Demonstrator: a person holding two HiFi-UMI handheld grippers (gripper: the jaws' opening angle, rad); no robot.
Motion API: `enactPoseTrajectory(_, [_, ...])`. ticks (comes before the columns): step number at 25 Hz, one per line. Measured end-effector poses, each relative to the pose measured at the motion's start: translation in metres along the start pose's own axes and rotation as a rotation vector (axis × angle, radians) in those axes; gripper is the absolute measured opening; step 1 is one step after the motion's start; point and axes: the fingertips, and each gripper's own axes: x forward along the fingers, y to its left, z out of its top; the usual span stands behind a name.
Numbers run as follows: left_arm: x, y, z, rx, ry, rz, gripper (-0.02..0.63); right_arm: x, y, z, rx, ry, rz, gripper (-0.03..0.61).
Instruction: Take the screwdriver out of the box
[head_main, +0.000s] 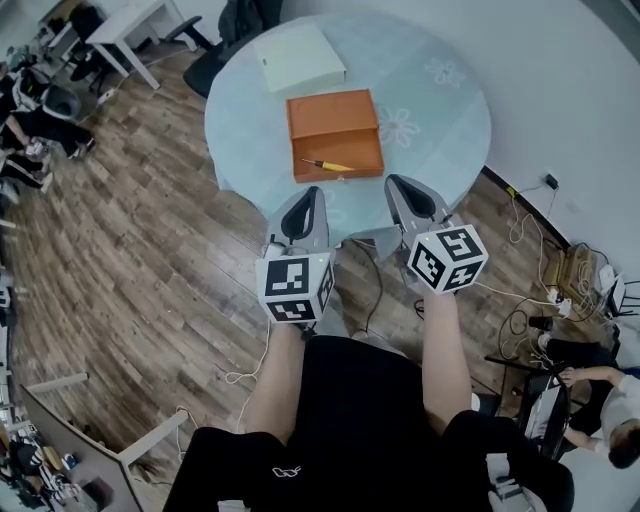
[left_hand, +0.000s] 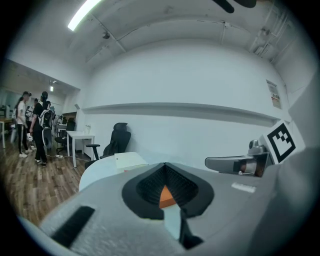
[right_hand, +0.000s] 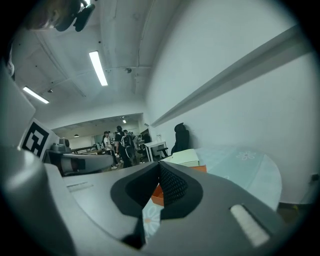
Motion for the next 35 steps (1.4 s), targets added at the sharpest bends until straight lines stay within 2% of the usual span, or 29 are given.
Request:
enactPoseTrajectory(6, [0.070,0.051,0.002,-0.035,0.042,-0.019,0.002,0.078,-0.031,0.005,0.018,0.046,-0.025,0.009])
enactPoseTrajectory(11, [0.113,0.110,0.006,-0.076,0.070,-0.008,0.002,0.144,-0.029,0.000,0.014,0.103,-0.011,0.009])
enactPoseTrajectory(16, [0.151,0.143,-0.001,-0.119,0.093,-0.021,0.002,0.185,-0.033,-0.012,-0.001,0.162,-0.012,0.009])
enactPoseTrajectory(19, [0.162,0.152,-0.025,-0.163,0.141,-0.025,0.002,0.200,-0.041,-0.037,0.004,0.244,-0.015,0.009])
enactPoseTrajectory(22, [0.175,0.169,-0.034,-0.204,0.163,0.007,0.002,0.221,-0.051,-0.050,-0.026,0.332,-0.001,0.009])
enactPoseTrajectory(28, [0.188,0.192,-0.052,-0.253,0.195,0.068,0.002,0.246,-0.056,-0.105,-0.116,0.577,0.085,0.013])
enactPoseTrajectory(30, [0.191,0.200,-0.057,-0.268,0.204,0.083,0.002,0.254,-0.053,-0.123,-0.142,0.648,0.130,0.080])
enactPoseTrajectory(33, [0.194,0.214,-0.066,-0.292,0.216,0.108,0.002,0.264,-0.052,-0.148,-0.208,0.767,0.186,0.102])
enactPoseTrajectory(35, [0.193,0.222,-0.072,-0.308,0.226,0.127,0.002,0.266,-0.049,-0.167,-0.241,0.856,0.239,0.143])
